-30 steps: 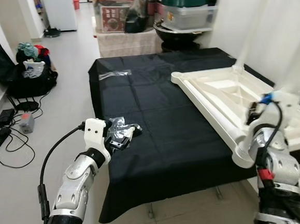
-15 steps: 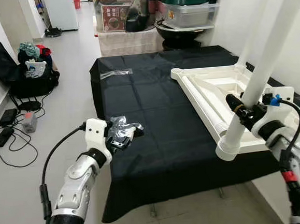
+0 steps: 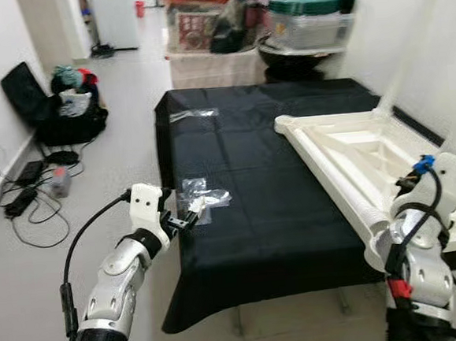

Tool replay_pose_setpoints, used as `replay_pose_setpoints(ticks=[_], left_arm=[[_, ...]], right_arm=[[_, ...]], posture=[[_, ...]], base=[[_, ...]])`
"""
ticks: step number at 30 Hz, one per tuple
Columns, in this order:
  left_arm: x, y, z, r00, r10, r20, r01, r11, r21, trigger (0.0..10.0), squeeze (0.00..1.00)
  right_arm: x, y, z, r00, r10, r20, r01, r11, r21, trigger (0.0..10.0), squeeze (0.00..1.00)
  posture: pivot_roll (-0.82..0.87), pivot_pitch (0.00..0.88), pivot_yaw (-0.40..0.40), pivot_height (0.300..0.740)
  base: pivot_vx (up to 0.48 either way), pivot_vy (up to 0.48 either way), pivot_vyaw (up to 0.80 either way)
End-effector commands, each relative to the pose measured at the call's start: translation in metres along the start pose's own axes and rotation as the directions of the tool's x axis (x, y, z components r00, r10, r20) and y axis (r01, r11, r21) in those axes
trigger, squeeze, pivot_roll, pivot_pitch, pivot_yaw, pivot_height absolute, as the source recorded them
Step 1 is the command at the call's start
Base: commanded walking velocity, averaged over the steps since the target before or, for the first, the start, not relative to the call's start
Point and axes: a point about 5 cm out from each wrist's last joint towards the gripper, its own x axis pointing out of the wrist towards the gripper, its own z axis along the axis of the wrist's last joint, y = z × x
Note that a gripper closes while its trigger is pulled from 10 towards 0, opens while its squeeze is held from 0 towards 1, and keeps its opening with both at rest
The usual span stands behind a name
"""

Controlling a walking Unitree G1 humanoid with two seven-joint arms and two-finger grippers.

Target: Building children table

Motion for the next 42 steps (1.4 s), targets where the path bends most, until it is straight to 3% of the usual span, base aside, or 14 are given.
replay_pose_setpoints(ticks=[1, 5, 6, 8, 9, 16, 17, 19, 25, 29, 30, 32, 35, 42], left_arm=[[0.002, -0.001, 0.000, 1.000, -0.007, -0.006, 0.007, 1.000, 0.016, 10.0, 0.00], [0.003, 0.000, 0.000, 1.000, -0.007, -0.005, 0.007, 1.000, 0.017, 10.0, 0.00], [0.003, 0.000, -0.001, 1.000, -0.003, -0.003, 0.003, 1.000, 0.016, 10.0, 0.00], [0.003, -0.002, -0.001, 1.000, -0.003, 0.000, 0.003, 1.000, 0.013, 10.0, 0.00], [0.002, -0.003, -0.001, 1.000, -0.002, 0.002, 0.002, 1.000, 0.011, 10.0, 0.00], [0.000, -0.002, -0.005, 1.000, -0.002, -0.009, 0.002, 1.000, 0.013, 10.0, 0.00], [0.000, -0.001, -0.004, 1.000, 0.000, -0.008, 0.001, 1.000, 0.014, 10.0, 0.00], [0.000, 0.000, -0.003, 1.000, 0.007, -0.003, -0.007, 1.000, 0.013, 10.0, 0.00], [0.000, -0.002, -0.005, 1.000, 0.008, -0.009, -0.008, 1.000, 0.014, 10.0, 0.00], [0.000, -0.003, -0.004, 1.000, -0.004, -0.012, 0.004, 1.000, 0.020, 10.0, 0.00], [0.000, -0.001, -0.003, 1.000, 0.001, -0.013, -0.001, 1.000, 0.024, 10.0, 0.00], [0.000, -0.001, -0.003, 1.000, 0.001, -0.013, -0.001, 1.000, 0.024, 10.0, 0.00], [0.003, 0.001, -0.002, 1.000, 0.005, -0.008, -0.004, 1.000, 0.030, 10.0, 0.00], [0.004, -0.001, -0.003, 1.000, 0.005, -0.003, -0.004, 1.000, 0.025, 10.0, 0.00]], right_arm=[[-0.005, 0.024, -0.015, 0.966, 0.250, -0.066, -0.246, 0.967, 0.060, 10.0, 0.00], [-0.003, 0.026, -0.013, 0.945, 0.323, -0.043, -0.320, 0.946, 0.057, 10.0, 0.00], [0.003, 0.023, -0.010, 0.902, 0.431, -0.041, -0.428, 0.902, 0.065, 10.0, 1.00], [0.004, 0.020, -0.004, 0.793, 0.608, -0.032, -0.608, 0.794, 0.026, 10.0, 0.84], [0.001, 0.018, 0.000, 0.714, 0.699, -0.044, -0.699, 0.715, -0.001, 10.0, 0.00], [-0.001, 0.005, 0.007, 0.641, 0.764, -0.073, -0.767, 0.635, -0.092, 4.9, 0.00], [0.014, -0.004, 0.002, 0.769, 0.634, -0.082, -0.639, 0.757, -0.138, 0.0, 0.00], [0.038, -0.045, -0.016, 0.993, 0.025, -0.113, -0.038, 0.992, -0.117, 0.0, 0.00], [0.022, -0.052, -0.037, 0.945, -0.285, -0.159, 0.272, 0.957, -0.097, 0.0, 0.00], [0.001, 0.009, -0.041, 0.984, 0.089, -0.154, -0.091, 0.996, -0.001, 0.0, 0.00], [-0.005, 0.028, -0.038, 0.948, 0.282, -0.147, -0.282, 0.959, 0.016, 10.0, 0.00], [-0.005, 0.028, -0.038, 0.948, 0.282, -0.147, -0.282, 0.959, 0.016, 10.0, 0.00], [-0.003, 0.031, -0.029, 0.868, 0.488, -0.089, -0.493, 0.869, -0.045, 10.0, 1.00], [0.006, 0.015, -0.012, 0.690, 0.716, -0.105, -0.724, 0.685, -0.084, 10.0, 0.84]], posture=[[-0.05, 0.000, -0.073, 0.740], [-0.05, 0.000, -0.073, 0.740], [-0.05, 0.000, -0.079, 0.740], [-0.05, 0.000, -0.080, 0.740], [-0.05, 0.000, -0.080, 0.740], [-0.05, 0.000, -0.082, 0.740], [-0.05, 0.000, -0.090, 0.740], [-0.05, 0.000, -0.091, 0.740], [-0.04, 0.000, -0.081, 0.740], [-0.02, 0.000, -0.080, 0.740], [-0.03, 0.000, -0.079, 0.740], [-0.03, 0.000, -0.079, 0.740], [-0.02, 0.000, -0.088, 0.740], [-0.03, 0.000, -0.091, 0.740]], base=[[0.000, 0.000, 0.00], [0.000, 0.000, 0.00], [0.000, 0.000, 0.00], [0.000, 0.000, 0.00], [0.000, 0.000, 0.00], [0.000, 0.000, 0.00], [0.000, 0.000, 0.00], [0.000, 0.000, 0.00], [0.000, 0.000, 0.00], [0.000, 0.000, 0.00], [0.000, 0.000, 0.00], [0.000, 0.000, 0.00], [0.000, 0.000, 0.00], [0.000, 0.000, 0.00]])
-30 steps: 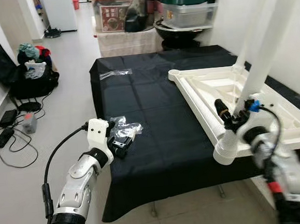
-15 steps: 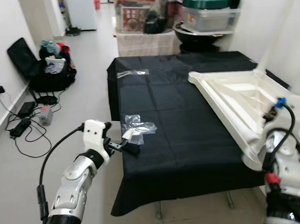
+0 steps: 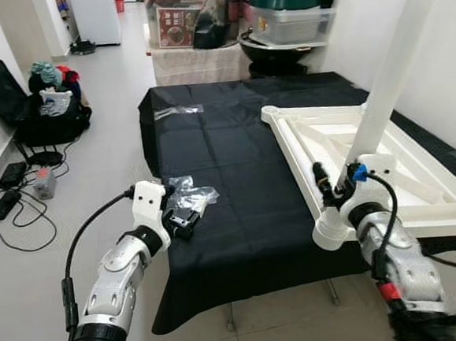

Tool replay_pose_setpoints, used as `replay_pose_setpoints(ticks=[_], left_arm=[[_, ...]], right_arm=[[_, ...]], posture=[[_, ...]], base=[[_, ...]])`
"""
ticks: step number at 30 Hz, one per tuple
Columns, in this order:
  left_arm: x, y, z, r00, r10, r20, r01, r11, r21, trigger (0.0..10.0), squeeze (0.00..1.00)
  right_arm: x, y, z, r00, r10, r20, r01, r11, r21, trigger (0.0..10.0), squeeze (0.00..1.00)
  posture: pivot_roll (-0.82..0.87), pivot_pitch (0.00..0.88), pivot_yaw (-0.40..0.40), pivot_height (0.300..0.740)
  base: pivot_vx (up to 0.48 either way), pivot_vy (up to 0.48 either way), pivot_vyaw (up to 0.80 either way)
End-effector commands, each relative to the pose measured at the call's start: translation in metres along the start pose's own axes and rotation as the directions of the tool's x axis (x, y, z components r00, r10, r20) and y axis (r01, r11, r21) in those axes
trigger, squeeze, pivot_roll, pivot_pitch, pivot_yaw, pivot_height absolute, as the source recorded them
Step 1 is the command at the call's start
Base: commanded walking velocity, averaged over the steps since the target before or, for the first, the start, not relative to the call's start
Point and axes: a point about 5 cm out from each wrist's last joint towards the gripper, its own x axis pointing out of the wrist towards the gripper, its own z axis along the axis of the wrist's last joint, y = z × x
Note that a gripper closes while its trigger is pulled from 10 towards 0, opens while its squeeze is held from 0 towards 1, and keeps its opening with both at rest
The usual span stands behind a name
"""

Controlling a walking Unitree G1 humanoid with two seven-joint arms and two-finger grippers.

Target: Building children table

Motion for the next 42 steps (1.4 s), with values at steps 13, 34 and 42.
replay_pose_setpoints(ticks=[13, 34, 42], left_arm=[[0.001, 0.003, 0.000, 1.000, 0.019, 0.003, -0.019, 1.000, 0.017, 10.0, 0.00], [0.003, 0.000, 0.002, 1.000, 0.014, 0.008, -0.014, 1.000, 0.024, 10.0, 0.00], [0.002, 0.004, 0.001, 1.000, 0.022, 0.009, -0.022, 0.999, 0.037, 10.0, 0.00]], right_arm=[[-0.012, -0.071, -0.027, 0.635, -0.765, -0.110, 0.766, 0.642, -0.045, 0.0, 0.00], [0.004, -0.004, -0.009, 0.998, -0.068, 0.012, 0.068, 0.997, -0.043, 10.0, 0.00], [-0.002, -0.061, -0.032, 0.837, -0.540, -0.089, 0.529, 0.840, -0.118, 0.0, 0.00]], posture=[[-0.02, 0.000, -0.085, 0.740], [0.01, 0.000, -0.086, 0.740], [0.02, 0.000, -0.106, 0.740]], base=[[0.000, 0.000, 0.00], [0.000, 0.000, 0.00], [0.000, 0.000, 0.00]])
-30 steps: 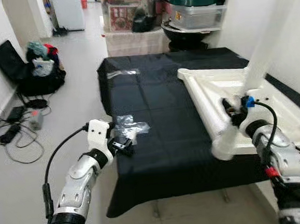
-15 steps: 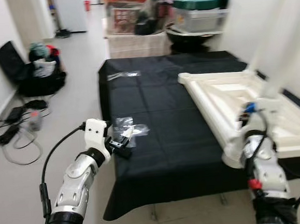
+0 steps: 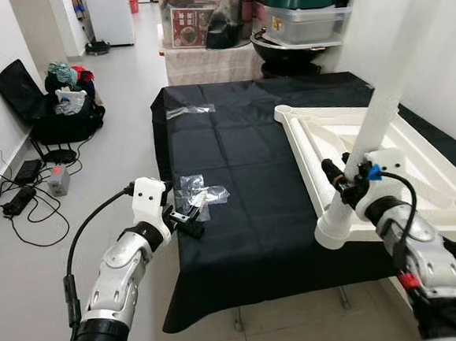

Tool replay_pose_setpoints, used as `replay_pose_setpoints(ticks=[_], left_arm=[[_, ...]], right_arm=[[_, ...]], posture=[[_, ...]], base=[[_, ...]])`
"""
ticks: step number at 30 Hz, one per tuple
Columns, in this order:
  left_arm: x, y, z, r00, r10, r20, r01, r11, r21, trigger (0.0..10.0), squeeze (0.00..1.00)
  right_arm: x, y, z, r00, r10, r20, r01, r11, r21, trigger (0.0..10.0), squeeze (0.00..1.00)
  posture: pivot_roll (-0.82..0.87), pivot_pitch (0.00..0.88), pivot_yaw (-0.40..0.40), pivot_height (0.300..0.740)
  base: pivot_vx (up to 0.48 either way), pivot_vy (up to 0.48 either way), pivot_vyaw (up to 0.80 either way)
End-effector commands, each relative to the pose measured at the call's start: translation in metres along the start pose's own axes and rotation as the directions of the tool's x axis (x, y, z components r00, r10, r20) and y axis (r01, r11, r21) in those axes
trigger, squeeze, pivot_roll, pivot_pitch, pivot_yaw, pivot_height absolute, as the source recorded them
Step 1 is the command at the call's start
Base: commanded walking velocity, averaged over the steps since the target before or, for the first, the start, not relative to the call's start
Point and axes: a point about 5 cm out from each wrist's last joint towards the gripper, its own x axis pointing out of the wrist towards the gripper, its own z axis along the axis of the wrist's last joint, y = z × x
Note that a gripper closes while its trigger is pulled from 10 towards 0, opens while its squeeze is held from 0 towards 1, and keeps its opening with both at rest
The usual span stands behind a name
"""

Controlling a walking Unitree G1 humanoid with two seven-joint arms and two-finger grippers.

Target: Building children table

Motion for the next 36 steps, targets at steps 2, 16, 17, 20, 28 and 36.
replay_pose_setpoints(ticks=[2, 16, 17, 20, 28, 36], left_arm=[[-0.003, 0.001, -0.004, 1.000, 0.009, -0.014, -0.009, 1.000, 0.014, 10.0, 0.00], [0.000, -0.002, -0.009, 1.000, -0.001, -0.025, 0.001, 1.000, 0.029, 10.0, 0.00], [0.001, -0.001, -0.007, 1.000, 0.002, -0.020, -0.001, 1.000, 0.030, 10.0, 0.00], [0.001, 0.000, -0.006, 1.000, 0.004, -0.014, -0.004, 1.000, 0.028, 10.0, 0.00], [-0.001, -0.004, -0.011, 0.999, -0.026, -0.021, 0.026, 0.999, 0.027, 10.0, 0.00], [0.005, -0.006, -0.007, 1.000, -0.024, -0.006, 0.025, 0.999, 0.027, 10.0, 0.00]], right_arm=[[-0.006, -0.034, -0.023, 0.951, -0.290, -0.110, 0.285, 0.957, -0.062, 0.0, 0.00], [-0.036, -0.027, -0.061, 0.760, -0.597, -0.256, 0.613, 0.790, -0.025, 10.0, 0.65], [-0.028, -0.018, -0.053, 0.838, -0.505, -0.205, 0.520, 0.854, 0.023, 10.0, 0.65], [-0.021, -0.007, -0.046, 0.920, -0.357, -0.159, 0.373, 0.924, 0.085, 10.0, 1.00], [-0.043, 0.024, -0.010, 0.845, 0.532, -0.049, -0.533, 0.846, -0.007, 10.0, 0.00], [-0.012, -0.039, -0.031, 0.918, -0.376, -0.127, 0.369, 0.926, -0.079, 0.0, 0.00]], posture=[[0.02, 0.000, -0.106, 0.740], [0.02, 0.000, -0.109, 0.740], [0.02, 0.000, -0.111, 0.740], [0.02, 0.000, -0.114, 0.740], [0.02, 0.000, -0.115, 0.740], [0.01, 0.000, -0.101, 0.740]], base=[[0.000, 0.000, 0.00], [0.000, 0.000, 0.00], [0.000, 0.000, 0.00], [0.000, 0.000, 0.00], [0.000, 0.000, 0.00], [0.000, 0.000, 0.00]])
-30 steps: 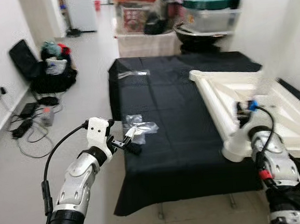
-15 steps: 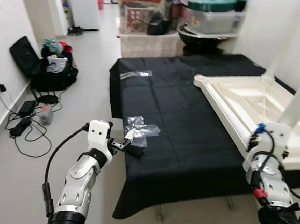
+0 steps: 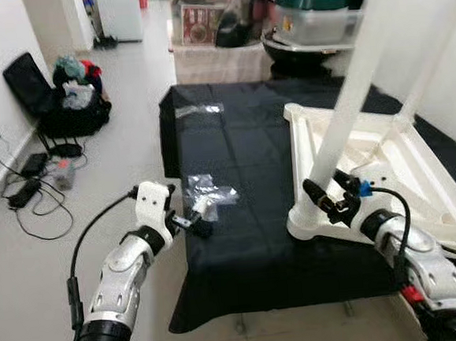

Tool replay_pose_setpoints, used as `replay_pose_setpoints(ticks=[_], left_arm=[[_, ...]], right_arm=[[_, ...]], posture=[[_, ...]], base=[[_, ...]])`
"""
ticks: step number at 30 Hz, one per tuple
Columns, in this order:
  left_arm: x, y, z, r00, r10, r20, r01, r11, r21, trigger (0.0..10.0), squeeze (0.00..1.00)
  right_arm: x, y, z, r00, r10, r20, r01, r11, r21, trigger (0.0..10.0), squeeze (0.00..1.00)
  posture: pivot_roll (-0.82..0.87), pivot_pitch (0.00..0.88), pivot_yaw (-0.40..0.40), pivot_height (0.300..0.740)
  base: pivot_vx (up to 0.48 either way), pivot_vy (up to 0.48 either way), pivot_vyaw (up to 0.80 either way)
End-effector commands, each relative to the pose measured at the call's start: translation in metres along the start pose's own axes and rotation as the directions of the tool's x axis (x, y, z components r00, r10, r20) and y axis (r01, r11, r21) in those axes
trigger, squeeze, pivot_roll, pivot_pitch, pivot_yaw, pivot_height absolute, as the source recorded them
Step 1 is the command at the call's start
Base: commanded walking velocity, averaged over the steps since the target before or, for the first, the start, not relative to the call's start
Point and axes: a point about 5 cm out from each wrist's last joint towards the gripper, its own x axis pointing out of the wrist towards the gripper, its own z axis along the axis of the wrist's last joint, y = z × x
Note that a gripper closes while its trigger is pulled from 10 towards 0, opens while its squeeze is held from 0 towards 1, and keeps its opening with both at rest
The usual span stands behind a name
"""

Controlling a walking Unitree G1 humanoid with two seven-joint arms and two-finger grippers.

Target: Building children table

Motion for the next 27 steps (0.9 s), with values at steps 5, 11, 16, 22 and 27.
replay_pose_setpoints(ticks=[5, 11, 16, 22, 27], left_arm=[[0.000, -0.002, 0.000, 1.000, 0.005, 0.000, -0.005, 1.000, 0.003, 10.0, 0.00], [-0.003, 0.005, 0.000, 0.999, 0.035, -0.004, -0.035, 0.999, 0.007, 10.0, 0.00], [-0.002, 0.005, 0.001, 0.999, 0.039, 0.001, -0.039, 0.999, 0.004, 10.0, 0.00], [-0.004, 0.005, 0.002, 0.999, 0.050, 0.008, -0.050, 0.999, -0.007, 10.0, 0.00], [-0.007, 0.010, 0.003, 0.997, 0.071, 0.007, -0.071, 0.997, -0.005, 10.0, 0.00]], right_arm=[[-0.029, -0.059, -0.039, 0.708, -0.679, -0.194, 0.692, 0.722, 0.000, 0.0, 0.00], [-0.049, -0.030, -0.042, 0.686, -0.690, -0.232, 0.710, 0.704, 0.003, 0.0, 0.00], [-0.034, -0.010, -0.041, 0.824, -0.489, -0.287, 0.518, 0.855, 0.031, 0.0, 0.00], [-0.010, -0.004, -0.011, 0.956, -0.276, -0.096, 0.289, 0.939, 0.188, 10.0, 1.00], [0.003, -0.017, 0.005, 0.980, -0.192, -0.052, 0.199, 0.946, 0.254, 10.0, 0.00]], posture=[[0.02, 0.000, -0.101, 0.740], [0.03, 0.000, -0.110, 0.740], [0.03, 0.000, -0.111, 0.740], [0.05, 0.000, -0.125, 0.740], [0.05, 0.000, -0.123, 0.740]], base=[[0.000, 0.000, 0.00], [0.000, 0.000, 0.00], [0.000, 0.000, 0.00], [0.000, 0.000, 0.00], [0.000, 0.000, 0.00]])
